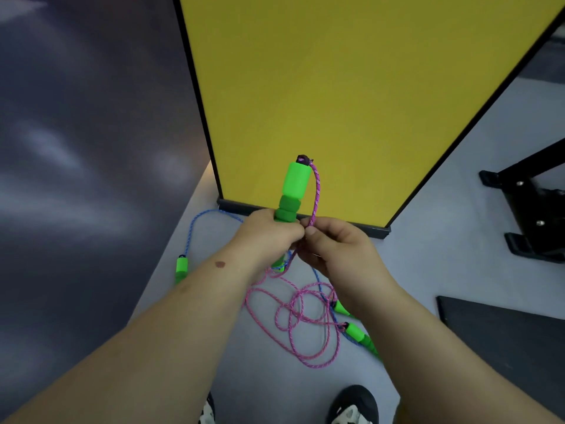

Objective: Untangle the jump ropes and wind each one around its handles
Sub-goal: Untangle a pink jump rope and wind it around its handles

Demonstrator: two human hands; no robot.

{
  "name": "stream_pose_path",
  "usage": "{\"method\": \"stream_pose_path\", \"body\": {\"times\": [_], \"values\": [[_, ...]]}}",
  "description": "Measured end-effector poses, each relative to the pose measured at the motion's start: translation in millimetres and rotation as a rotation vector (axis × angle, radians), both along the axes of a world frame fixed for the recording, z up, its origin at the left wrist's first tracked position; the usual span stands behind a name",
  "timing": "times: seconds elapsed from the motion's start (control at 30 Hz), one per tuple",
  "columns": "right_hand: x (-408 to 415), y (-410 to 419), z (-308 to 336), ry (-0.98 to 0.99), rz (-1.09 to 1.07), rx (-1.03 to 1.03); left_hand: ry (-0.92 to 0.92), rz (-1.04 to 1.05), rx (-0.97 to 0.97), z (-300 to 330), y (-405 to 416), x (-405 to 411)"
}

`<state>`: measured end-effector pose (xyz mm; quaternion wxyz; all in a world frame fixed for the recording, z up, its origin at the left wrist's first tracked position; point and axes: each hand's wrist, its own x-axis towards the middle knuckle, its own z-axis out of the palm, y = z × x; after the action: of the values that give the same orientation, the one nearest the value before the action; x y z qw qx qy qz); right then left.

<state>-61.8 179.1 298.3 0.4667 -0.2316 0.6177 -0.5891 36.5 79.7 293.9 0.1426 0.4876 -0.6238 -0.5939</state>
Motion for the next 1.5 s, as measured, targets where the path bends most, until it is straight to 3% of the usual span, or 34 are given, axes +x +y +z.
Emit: {"method": "stream_pose_path", "body": {"times": [0.1, 0.2, 0.37, 0.7, 0.93, 1.17, 1.27, 1.5], "values": [[-1.0, 7.6, 1.0, -0.174, -0.061, -0.019, 0.108, -0.010, 0.209, 1.0, 10.4, 4.3], [-1.5, 12.7, -2.5, -0.205, -0.047, 0.008, 0.091, -0.111, 0.320, 2.9, 14.5, 11.7], [-8.0, 9.2, -5.8, -0.124, -0.001, 0.034, 0.060, -0.159, 0.370, 9.3, 14.1, 13.6], [-32.8, 4.7, -11.8, -0.294, -0.177, 0.024, 0.047, -0.121, 0.500, 8.9, 19.2, 28.7], [-51.5, 10.3, -11.5, -0.356, -0.334, -0.017, 0.041, -0.184, 0.481, 11.3, 22.5, 29.6], [-29.4, 13.9, -18.8, -0.515, -0.122, 0.001, 0.087, -0.062, 0.458, 11.2, 21.3, 21.7], [-20.0, 15.1, -21.1, -0.473, -0.062, -0.019, 0.077, -0.061, 0.468, 9.7, 20.9, 20.6], [-24.4, 16.0, -22.4, -0.431, -0.125, -0.001, 0.045, -0.122, 0.482, 9.3, 23.4, 20.3]]}}
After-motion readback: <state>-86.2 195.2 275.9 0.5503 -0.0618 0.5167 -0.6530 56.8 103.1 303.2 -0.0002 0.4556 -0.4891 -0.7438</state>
